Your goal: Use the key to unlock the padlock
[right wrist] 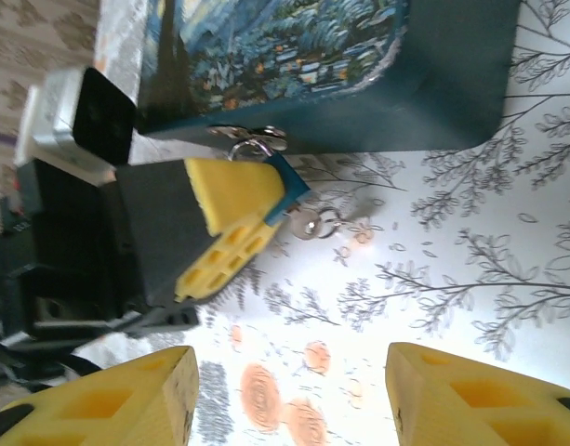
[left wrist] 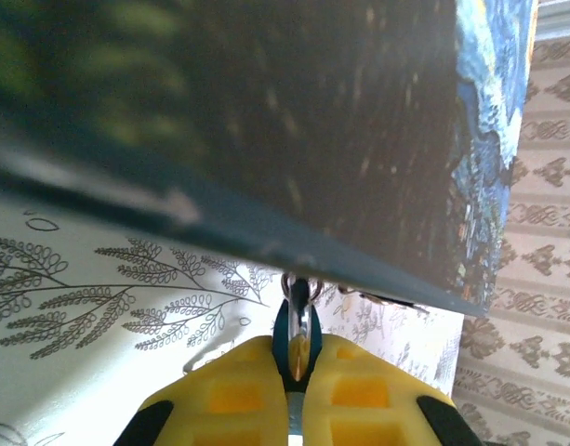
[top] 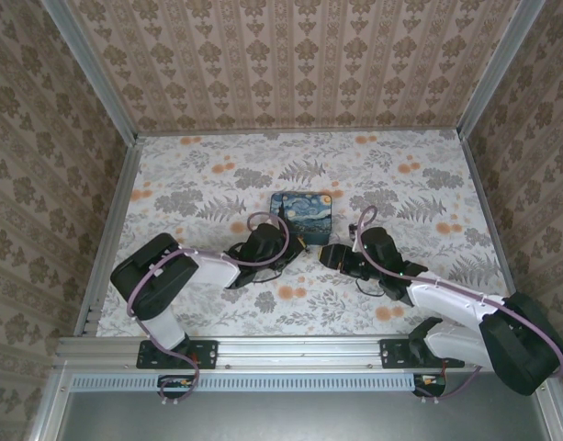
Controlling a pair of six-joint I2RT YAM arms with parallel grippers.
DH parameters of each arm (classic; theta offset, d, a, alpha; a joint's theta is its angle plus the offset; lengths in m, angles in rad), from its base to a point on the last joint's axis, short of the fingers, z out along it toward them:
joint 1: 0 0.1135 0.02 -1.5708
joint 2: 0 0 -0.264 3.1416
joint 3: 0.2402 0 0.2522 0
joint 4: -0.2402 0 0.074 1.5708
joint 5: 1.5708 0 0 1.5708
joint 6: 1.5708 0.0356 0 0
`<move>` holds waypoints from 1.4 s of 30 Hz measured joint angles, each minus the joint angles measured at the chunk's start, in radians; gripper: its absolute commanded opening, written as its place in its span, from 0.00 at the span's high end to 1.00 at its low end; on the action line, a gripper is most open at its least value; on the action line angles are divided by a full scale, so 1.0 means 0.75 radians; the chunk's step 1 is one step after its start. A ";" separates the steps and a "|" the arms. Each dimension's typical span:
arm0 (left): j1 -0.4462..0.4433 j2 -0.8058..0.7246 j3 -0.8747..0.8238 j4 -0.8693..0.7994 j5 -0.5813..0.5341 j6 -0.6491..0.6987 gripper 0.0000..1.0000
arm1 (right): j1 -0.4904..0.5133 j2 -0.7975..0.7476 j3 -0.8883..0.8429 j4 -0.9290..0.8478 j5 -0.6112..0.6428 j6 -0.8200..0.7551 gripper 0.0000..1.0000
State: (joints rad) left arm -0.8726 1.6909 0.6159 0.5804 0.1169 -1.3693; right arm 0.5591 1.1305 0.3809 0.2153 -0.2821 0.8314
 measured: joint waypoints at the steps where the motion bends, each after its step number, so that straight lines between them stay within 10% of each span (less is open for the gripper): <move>1: 0.004 -0.002 0.012 -0.032 0.008 0.013 1.00 | 0.005 0.000 0.009 -0.027 0.016 -0.051 0.46; 17: 0.024 -0.006 0.160 -0.357 0.090 0.112 1.00 | 0.135 0.156 0.137 -0.133 0.178 -0.539 0.43; 42: 0.032 -0.006 0.192 -0.421 0.117 0.117 1.00 | 0.256 0.533 0.184 0.183 0.453 -0.617 0.49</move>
State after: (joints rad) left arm -0.8490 1.6867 0.7601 0.2646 0.2047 -1.2816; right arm 0.7509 1.5299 0.5190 0.3523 0.0578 0.3687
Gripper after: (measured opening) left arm 0.058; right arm 0.521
